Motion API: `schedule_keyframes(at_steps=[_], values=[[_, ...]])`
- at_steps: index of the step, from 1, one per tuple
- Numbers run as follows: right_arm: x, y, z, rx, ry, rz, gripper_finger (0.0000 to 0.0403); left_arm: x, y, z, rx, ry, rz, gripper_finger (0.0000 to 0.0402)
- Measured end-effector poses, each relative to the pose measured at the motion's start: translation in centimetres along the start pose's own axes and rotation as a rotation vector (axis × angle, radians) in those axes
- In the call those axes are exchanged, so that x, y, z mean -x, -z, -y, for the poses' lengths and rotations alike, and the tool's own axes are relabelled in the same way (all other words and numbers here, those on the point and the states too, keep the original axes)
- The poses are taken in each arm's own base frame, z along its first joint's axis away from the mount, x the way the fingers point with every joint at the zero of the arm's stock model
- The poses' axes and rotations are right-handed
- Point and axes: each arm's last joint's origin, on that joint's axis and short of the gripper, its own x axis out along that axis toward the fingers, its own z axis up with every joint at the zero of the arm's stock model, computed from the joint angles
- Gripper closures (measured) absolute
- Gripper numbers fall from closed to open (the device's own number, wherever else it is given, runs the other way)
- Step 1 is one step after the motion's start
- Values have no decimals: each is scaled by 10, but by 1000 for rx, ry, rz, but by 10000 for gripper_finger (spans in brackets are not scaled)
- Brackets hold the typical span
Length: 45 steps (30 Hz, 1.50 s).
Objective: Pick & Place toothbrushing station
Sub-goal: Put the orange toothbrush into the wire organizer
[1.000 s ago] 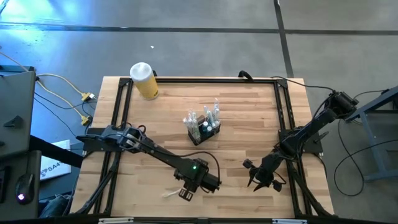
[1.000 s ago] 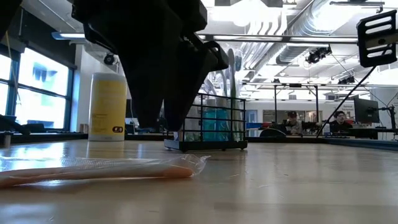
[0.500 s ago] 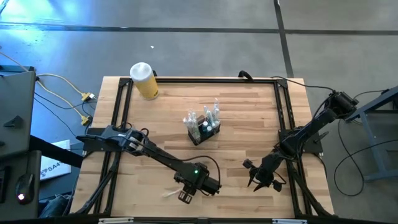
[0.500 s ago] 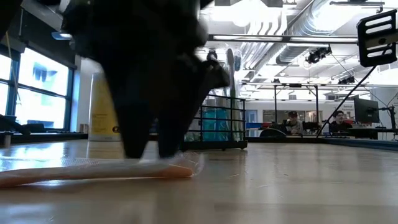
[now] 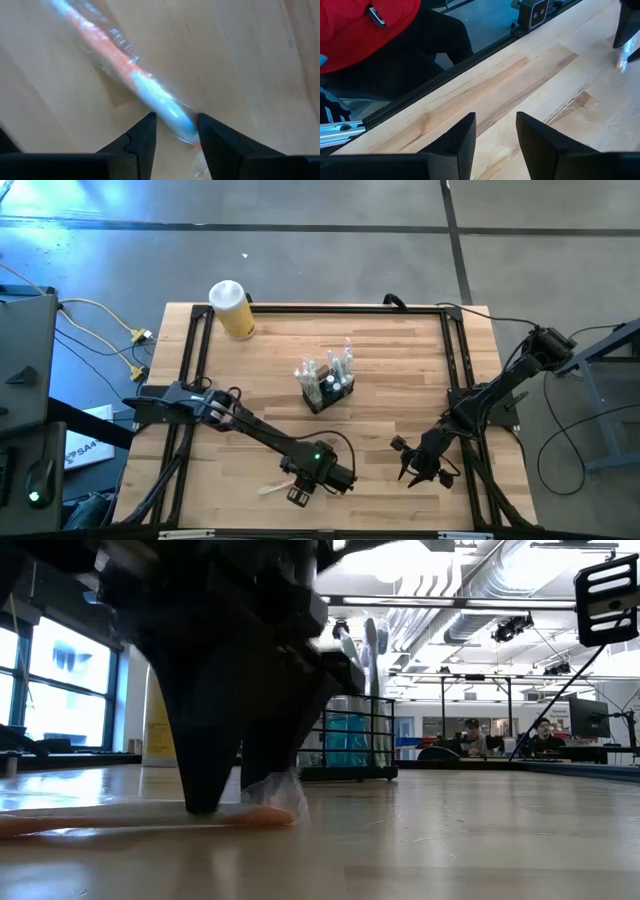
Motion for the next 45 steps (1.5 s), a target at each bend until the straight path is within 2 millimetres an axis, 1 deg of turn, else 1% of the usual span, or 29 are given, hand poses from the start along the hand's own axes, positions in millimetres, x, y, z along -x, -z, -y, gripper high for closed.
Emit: schedule_keyframes(at_steps=[2, 4, 7, 9, 13, 18, 20, 22, 26, 27, 29, 32, 35, 41, 45], values=[[0, 0, 0, 0, 0, 0, 270, -1, 0, 0, -2, 6, 0, 261], [0, 0, 0, 0, 0, 0, 270, -8, 2, 0, -2, 7, 5, 261], [0, 0, 0, 0, 0, 0, 270, -9, 2, -2, -7, 10, 6, 261], [0, 0, 0, 0, 0, -1, 270, -18, 4, -1, -8, 10, 12, 261], [0, 0, 0, 0, 0, 0, 270, -19, 7, 0, -11, 28, -23, 261], [0, 0, 0, 0, 0, 0, 270, -20, 7, 0, -21, 50, -19, 264], [0, 0, 0, 0, 0, 0, 270, -20, 7, 0, -47, 68, -20, 276], [0, 0, 0, 0, 0, 0, 270, -20, 7, 0, -79, 81, -22, 300], [0, 0, 0, 0, 0, 0, 270, -21, 9, -2, -133, 88, -32, 378], [0, 0, 0, 0, 0, 0, 270, -21, 9, -4, -140, 96, -32, 385], [0, 0, 0, 0, 0, 0, 270, -21, 9, -5, -145, 136, -29, 382], [0, 0, 0, 0, 0, 0, 270, -21, 9, -5, -146, 145, -29, 380], [0, 0, 0, 0, 0, 0, 270, -21, 9, -4, -145, 152, -33, 387], [0, 0, 0, 0, 0, 0, 270, -22, 9, -9, -146, 185, -37, 392], [0, 0, 0, 0, 0, 0, 270, -23, 9, -11, -169, 217, -31, 382]])
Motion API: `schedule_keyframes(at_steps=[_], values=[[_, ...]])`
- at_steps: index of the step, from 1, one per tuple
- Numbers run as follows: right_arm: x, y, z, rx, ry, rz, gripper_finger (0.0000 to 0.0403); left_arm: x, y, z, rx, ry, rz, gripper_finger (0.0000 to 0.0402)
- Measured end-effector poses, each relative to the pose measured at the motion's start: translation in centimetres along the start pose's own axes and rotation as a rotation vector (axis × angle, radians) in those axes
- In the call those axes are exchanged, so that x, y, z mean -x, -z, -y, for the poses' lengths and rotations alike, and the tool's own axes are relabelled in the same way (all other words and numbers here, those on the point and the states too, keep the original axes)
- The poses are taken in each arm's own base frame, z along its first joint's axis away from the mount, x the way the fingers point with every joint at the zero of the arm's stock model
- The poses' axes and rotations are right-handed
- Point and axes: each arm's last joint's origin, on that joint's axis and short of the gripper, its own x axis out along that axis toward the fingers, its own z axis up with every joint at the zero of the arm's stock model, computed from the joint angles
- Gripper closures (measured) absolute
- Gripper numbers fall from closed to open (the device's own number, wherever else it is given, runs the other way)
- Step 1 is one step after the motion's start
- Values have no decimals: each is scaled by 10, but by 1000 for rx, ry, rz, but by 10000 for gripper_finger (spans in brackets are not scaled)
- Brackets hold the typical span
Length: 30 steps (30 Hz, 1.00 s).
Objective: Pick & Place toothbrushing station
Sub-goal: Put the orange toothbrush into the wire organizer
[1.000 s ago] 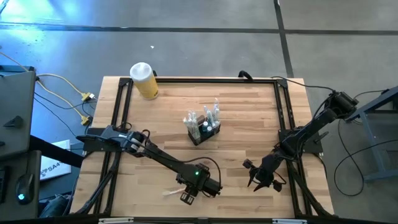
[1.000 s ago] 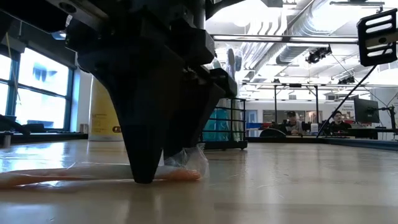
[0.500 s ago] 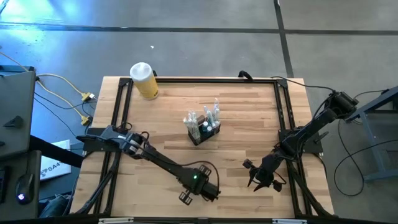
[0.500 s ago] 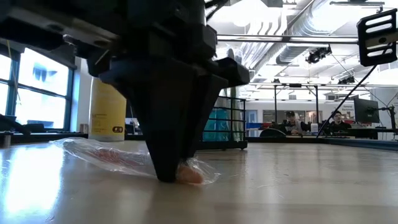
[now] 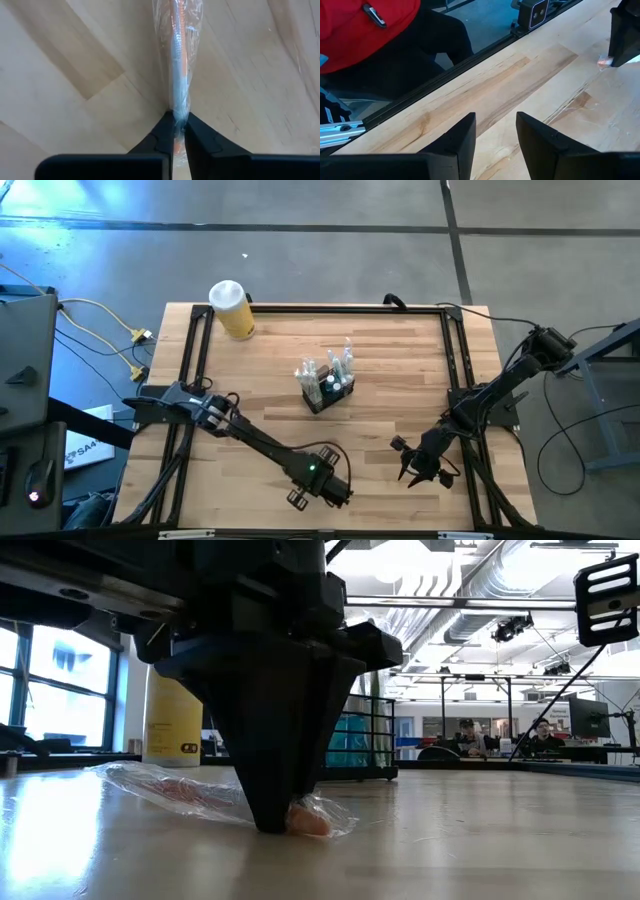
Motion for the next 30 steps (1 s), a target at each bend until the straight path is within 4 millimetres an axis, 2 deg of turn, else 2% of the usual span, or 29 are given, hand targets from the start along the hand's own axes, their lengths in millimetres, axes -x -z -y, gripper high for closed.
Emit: schedule_keyframes(at_steps=[10, 19, 23, 30], values=[[0, 0, 0, 0, 0, 0, 270, -3, 0, -3, -144, 50, 18, 371], [0, 0, 0, 0, 0, -1, 270, -2, 0, -14, -545, 109, 66, 390], [0, 0, 0, -1, 0, -1, 270, -1, 3, -21, -748, 132, 53, 383], [0, 0, 0, 0, 0, 0, 270, 1, 9, -43, -880, 104, -17, 373]])
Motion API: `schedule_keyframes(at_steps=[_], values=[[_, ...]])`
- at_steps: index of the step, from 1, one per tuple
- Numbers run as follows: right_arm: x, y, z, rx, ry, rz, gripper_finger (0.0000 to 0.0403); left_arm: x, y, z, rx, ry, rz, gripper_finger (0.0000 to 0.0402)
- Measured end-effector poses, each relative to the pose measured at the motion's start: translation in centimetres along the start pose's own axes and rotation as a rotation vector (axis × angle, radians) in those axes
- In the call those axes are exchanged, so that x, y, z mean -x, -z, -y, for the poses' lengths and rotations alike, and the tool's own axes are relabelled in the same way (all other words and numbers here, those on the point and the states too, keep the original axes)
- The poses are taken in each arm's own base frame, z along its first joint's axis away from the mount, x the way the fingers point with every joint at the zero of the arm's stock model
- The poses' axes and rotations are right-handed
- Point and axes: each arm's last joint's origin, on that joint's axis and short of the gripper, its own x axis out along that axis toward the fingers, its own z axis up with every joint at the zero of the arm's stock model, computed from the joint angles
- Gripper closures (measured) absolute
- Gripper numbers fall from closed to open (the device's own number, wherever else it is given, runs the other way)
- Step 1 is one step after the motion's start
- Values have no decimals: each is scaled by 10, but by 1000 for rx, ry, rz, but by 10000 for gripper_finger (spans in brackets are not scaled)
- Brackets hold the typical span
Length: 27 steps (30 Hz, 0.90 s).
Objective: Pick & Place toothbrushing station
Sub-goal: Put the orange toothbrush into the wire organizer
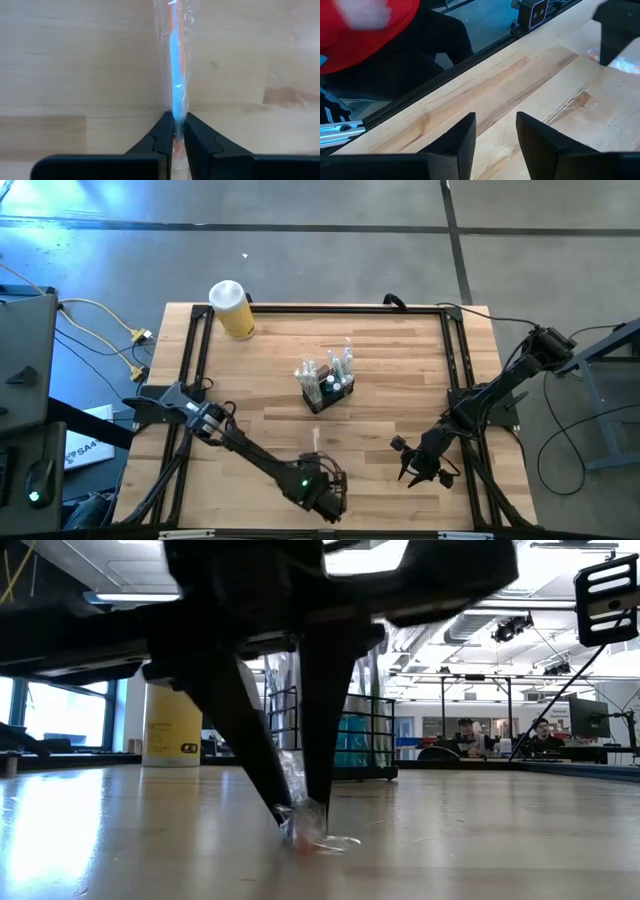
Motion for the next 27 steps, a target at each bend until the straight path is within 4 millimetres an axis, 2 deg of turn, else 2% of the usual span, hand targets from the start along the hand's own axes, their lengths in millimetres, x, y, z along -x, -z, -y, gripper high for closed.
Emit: schedule_keyframes(at_steps=[15, 20, 27], values=[[0, 0, 0, 0, 0, 0, 270, 19, 64, -36, -278, 465, 330, 371], [0, 0, 0, 0, 0, 0, 270, 23, 67, -38, -431, 510, 464, 371], [0, 0, 0, 0, 0, 0, 270, 22, 65, -29, -659, 466, 468, 371]])
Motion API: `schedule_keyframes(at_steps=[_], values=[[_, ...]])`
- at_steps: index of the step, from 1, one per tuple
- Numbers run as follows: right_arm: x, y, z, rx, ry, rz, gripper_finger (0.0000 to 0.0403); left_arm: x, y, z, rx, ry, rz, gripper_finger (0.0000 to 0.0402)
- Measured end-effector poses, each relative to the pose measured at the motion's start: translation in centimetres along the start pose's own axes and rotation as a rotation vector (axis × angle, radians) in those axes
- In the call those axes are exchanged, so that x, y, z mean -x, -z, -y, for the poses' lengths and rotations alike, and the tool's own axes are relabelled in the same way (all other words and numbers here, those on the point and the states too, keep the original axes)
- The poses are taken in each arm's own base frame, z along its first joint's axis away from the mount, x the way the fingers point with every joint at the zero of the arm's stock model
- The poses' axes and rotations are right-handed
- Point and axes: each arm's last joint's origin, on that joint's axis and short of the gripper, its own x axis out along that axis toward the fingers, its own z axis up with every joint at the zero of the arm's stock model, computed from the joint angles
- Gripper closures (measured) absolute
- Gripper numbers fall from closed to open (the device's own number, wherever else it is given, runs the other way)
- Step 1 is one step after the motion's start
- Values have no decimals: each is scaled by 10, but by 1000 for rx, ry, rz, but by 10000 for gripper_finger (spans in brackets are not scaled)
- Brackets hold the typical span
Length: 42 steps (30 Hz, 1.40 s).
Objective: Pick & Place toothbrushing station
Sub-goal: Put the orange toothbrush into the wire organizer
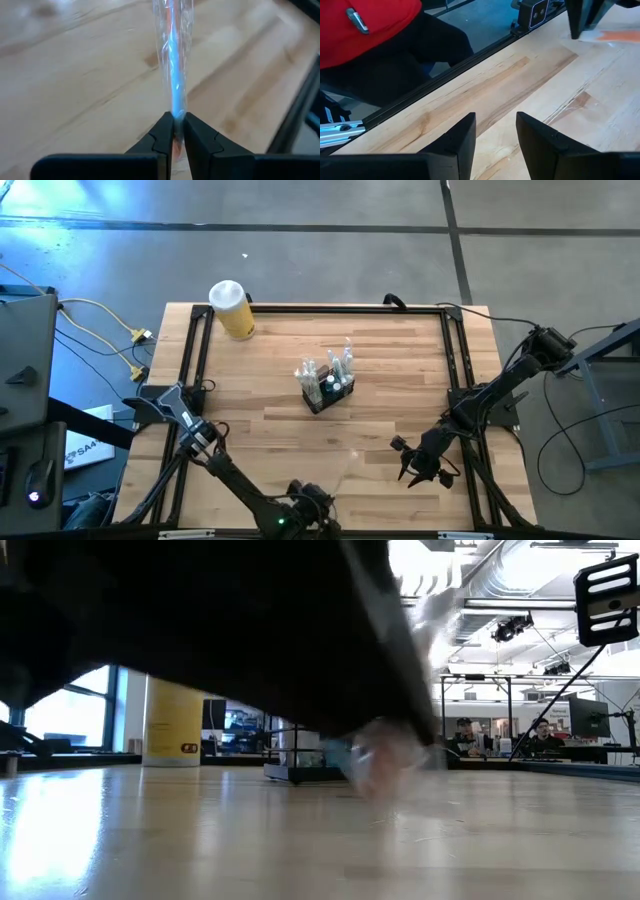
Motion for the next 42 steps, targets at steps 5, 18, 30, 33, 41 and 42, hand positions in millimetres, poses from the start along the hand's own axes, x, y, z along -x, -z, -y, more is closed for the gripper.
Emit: schedule_keyframes(at_steps=[5, 18, 30, 33, 41, 42], values=[[0, -1, 0, 69, 2, 12, 270, -1, -12, 15, -195, 96, 19, 371], [0, -8, 2, 318, 68, 64, 270, 14, -68, 56, -474, 357, 216, 371], [1, -12, 4, -469, 87, 138, 270, 40, -111, 66, -690, 463, 299, 371], [1, -16, 3, -476, 49, 172, 270, 49, -124, 65, -731, 482, 286, 371], [6, -35, 2, -394, -37, 365, 270, 82, -164, 55, -809, 458, 283, 371], [7, -37, 3, -354, -9, 394, 270, 86, -170, 53, -809, 455, 282, 371]])
